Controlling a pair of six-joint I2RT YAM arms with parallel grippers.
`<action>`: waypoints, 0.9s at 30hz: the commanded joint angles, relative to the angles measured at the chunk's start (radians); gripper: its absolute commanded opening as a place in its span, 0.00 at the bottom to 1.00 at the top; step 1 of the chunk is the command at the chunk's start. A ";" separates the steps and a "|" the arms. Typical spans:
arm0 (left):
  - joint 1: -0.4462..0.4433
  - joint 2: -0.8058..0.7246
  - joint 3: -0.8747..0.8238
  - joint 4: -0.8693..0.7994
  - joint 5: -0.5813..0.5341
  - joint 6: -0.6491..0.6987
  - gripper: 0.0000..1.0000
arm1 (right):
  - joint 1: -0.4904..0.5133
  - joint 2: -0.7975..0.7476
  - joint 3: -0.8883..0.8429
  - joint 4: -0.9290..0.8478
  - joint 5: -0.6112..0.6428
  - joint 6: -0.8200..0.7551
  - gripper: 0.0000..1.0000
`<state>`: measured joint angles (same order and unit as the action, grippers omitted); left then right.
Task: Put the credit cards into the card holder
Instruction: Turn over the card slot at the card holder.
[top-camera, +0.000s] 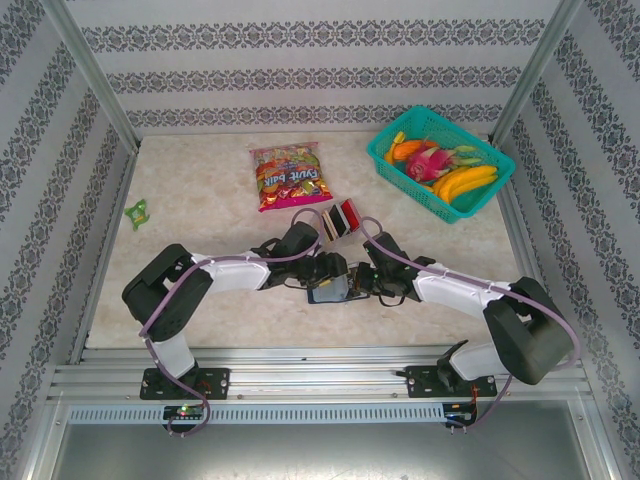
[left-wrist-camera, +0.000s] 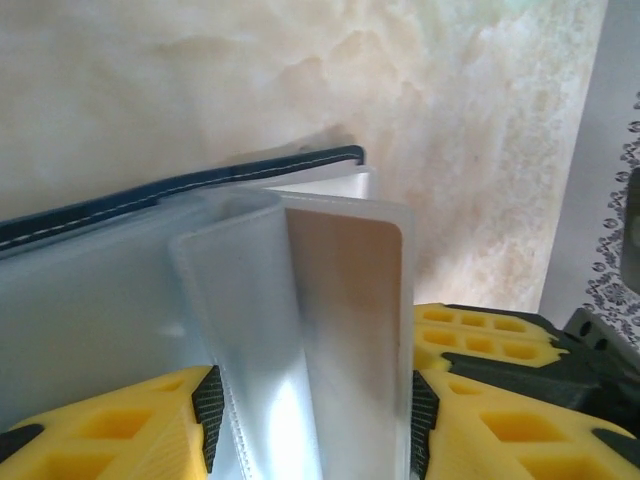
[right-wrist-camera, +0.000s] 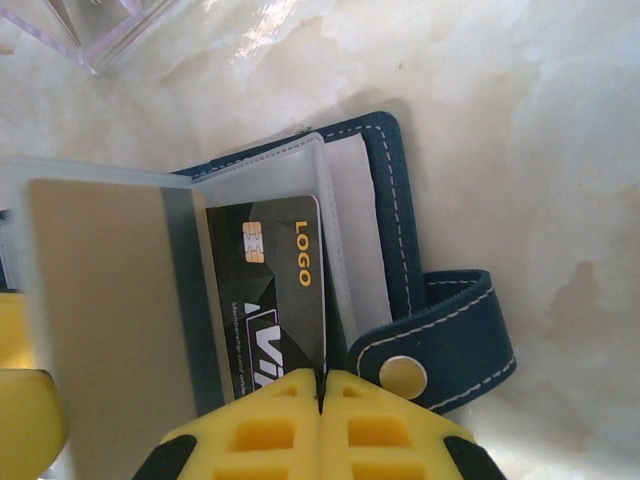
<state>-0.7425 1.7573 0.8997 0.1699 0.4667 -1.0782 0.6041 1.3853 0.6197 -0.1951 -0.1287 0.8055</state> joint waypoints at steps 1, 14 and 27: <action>-0.015 0.009 0.024 0.023 0.006 0.017 0.56 | -0.006 -0.048 0.016 -0.091 0.047 -0.006 0.00; -0.015 0.068 0.090 0.051 0.020 0.015 0.58 | -0.060 -0.343 0.036 -0.323 0.225 -0.036 0.00; -0.017 -0.085 0.024 -0.175 -0.210 0.049 0.58 | -0.058 -0.469 -0.013 -0.110 0.014 0.026 0.00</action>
<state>-0.7467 1.7420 0.9325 0.0895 0.3504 -1.0718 0.5453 0.8700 0.6289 -0.4152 -0.0002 0.8005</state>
